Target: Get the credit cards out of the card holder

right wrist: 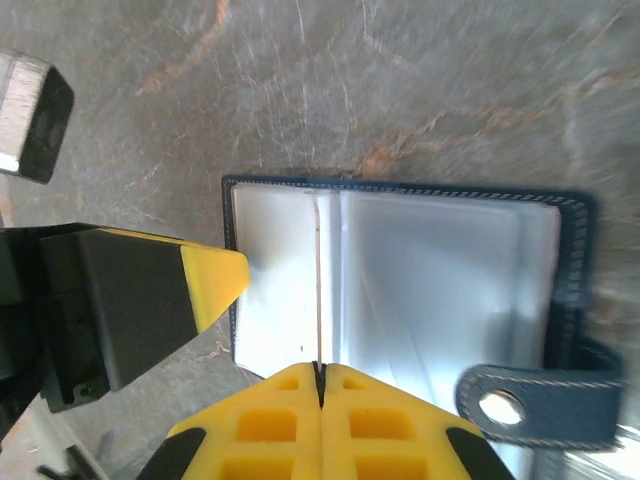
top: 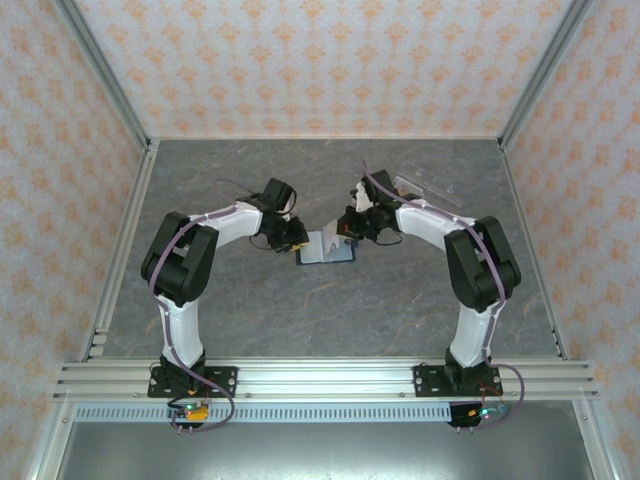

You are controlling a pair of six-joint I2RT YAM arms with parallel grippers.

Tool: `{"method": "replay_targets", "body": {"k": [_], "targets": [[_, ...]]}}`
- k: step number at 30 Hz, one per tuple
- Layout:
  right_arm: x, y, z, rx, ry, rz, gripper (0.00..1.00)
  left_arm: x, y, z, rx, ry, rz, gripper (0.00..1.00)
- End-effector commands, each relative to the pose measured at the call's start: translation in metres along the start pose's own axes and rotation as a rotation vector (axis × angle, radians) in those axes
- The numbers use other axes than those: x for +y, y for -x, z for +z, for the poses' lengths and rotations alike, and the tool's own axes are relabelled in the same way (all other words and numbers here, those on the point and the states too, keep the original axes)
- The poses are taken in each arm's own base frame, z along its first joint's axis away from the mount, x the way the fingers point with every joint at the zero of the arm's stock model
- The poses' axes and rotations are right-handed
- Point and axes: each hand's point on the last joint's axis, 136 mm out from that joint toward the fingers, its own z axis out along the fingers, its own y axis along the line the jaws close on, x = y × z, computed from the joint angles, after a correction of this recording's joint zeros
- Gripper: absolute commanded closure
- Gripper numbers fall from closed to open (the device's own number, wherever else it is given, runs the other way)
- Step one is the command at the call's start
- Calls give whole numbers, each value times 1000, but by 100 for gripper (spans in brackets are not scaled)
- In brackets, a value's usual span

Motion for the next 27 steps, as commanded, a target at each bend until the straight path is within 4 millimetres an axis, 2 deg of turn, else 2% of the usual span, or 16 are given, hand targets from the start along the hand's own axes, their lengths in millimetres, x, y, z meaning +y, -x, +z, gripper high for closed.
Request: {"method": "replay_targets", "body": {"k": [1,3,4,6,10,15,19,22,27], "targets": [[-1,10,-34,-77,-114,-162,100,-6,11,-16,-34,15,25,77],[1,20,-53,-124,-172,-239,100,-10,16,-24,-54,13,30,72],[0,26,-64,-152,-212,-280,100,-17,21,-40,-88,-2,41,69],[-1,38,-84,-203,-284,-358,100,-15,26,-54,-121,9,39,58],[-9,67,-124,-300,-427,-477,100,3,38,-83,-193,62,22,38],[-30,96,-159,-290,-526,-586,100,30,49,-122,-290,163,33,22],[-54,114,-176,-236,-569,-647,100,48,53,-148,-373,219,44,8],[-58,117,-178,-156,-544,-745,100,58,52,-161,-411,249,39,0],[-68,123,-169,-22,-569,-909,100,63,48,-170,-427,258,33,0]]}}
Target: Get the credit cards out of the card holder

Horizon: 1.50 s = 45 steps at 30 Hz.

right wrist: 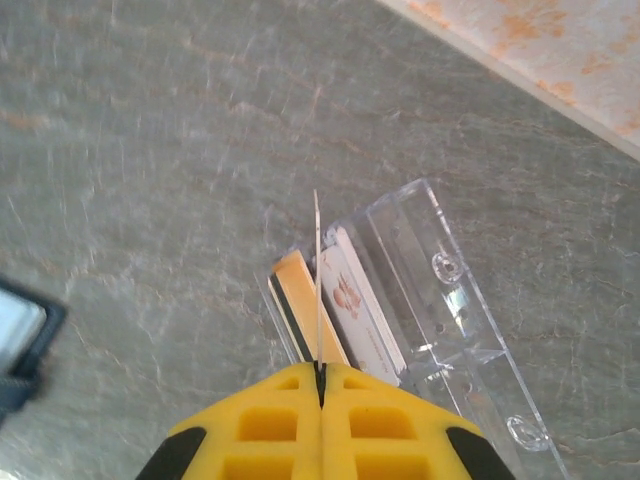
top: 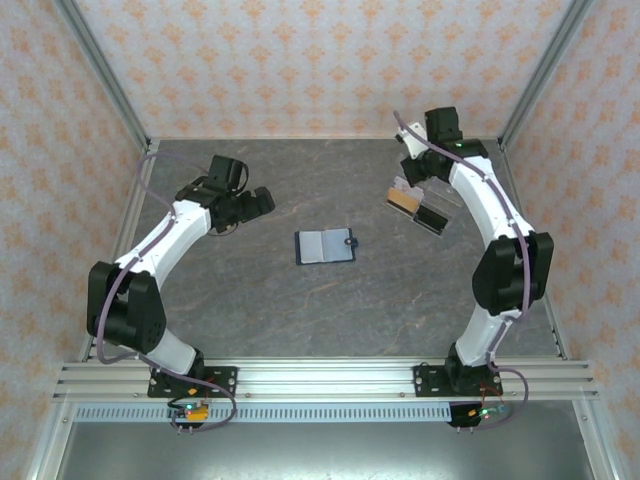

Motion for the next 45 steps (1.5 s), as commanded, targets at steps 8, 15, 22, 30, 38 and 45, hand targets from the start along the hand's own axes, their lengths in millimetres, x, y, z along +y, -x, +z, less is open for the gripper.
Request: {"method": "replay_targets", "body": {"k": [8,15,22,30,38,45], "targets": [[-5,-21,36,218,75,-268,100,17,-7,-8,0,53,19,0],[-4,-24,55,226,111,-287,100,14,-9,-4,17,41,13,0],[-17,-30,66,267,68,-300,100,13,-12,-2,32,32,4,0],[-23,-38,76,308,52,-312,100,11,-14,1,45,21,-3,0],[-27,-46,80,334,55,-312,100,10,-16,4,60,17,-4,0],[-29,-44,83,330,47,-312,83,8,-16,2,61,4,-6,0]]}}
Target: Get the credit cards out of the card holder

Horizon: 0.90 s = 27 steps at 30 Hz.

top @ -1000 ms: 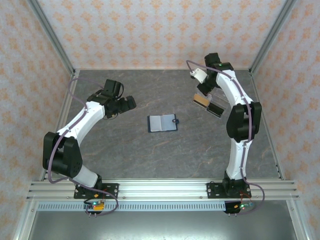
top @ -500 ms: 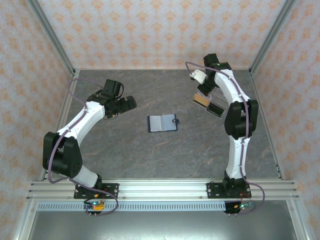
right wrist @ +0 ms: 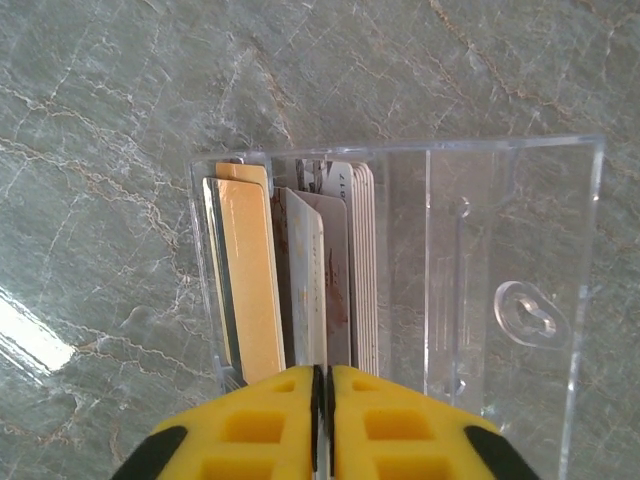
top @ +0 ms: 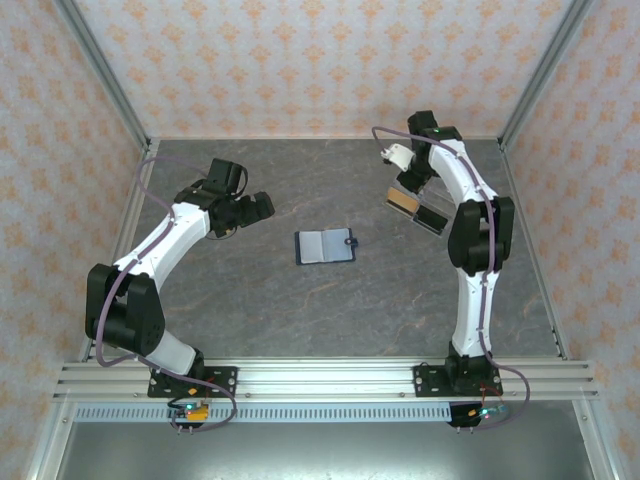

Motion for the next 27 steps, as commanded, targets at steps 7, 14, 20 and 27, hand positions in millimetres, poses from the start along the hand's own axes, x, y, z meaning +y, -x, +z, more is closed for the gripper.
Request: {"method": "replay_targets", "body": {"k": [7,14,20,27], "targets": [[-11,16,-41,-106,-42,83,65,4,-7,0,20,-3,-22,0],[8,38,-88,-305,42,344,66,1,-12,7,32,-30,-49,0],[48,57,-107,-441,125,533,69,-17,-25,15,66,-72,-54,0],[100,68,-106,-559,286,810,68,-60,-54,38,151,-165,-14,2]]}}
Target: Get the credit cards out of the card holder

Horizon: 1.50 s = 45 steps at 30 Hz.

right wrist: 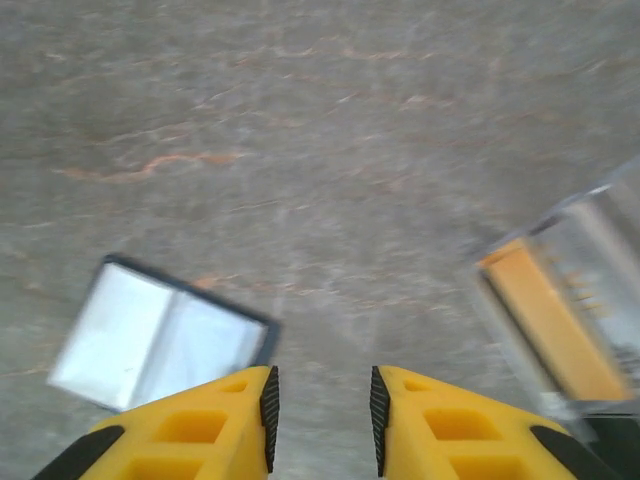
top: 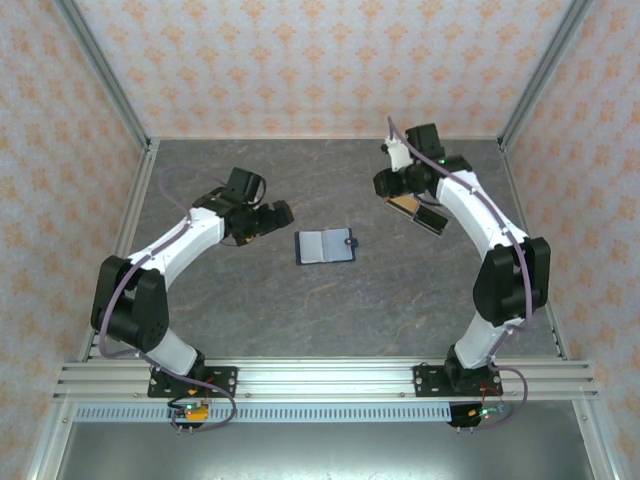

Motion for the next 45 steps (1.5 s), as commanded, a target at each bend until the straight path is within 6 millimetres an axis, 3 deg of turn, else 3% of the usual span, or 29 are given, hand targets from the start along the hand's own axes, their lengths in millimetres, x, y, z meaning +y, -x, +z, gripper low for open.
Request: {"method": "replay_targets", "body": {"k": [1,5,11,18,30,34,35,40,45], "targets": [[20,9,1,-119,73,229,68,-21,-12,20,54,-66,-4,5],[40,-22,24,-75,117,323,67,-38,-24,42,113,-106,0,14],[62,-69,59,61,216,387,67,-44,-37,64,174,-102,-6,38],[74,-92,79,157,273,398,68,-43,-42,79,203,-89,-22,59],[85,-123,101,301,273,393,70,-37,-42,89,221,-47,-7,65],[80,-130,106,317,240,401,71,-35,-39,87,210,-28,5,65],[79,-130,107,318,231,402,71,-30,-44,96,230,-11,1,65],[72,-138,114,345,194,407,71,-34,-47,103,253,-36,-1,66],[70,-143,120,362,186,417,72,-40,-47,104,265,-67,2,75]]}}
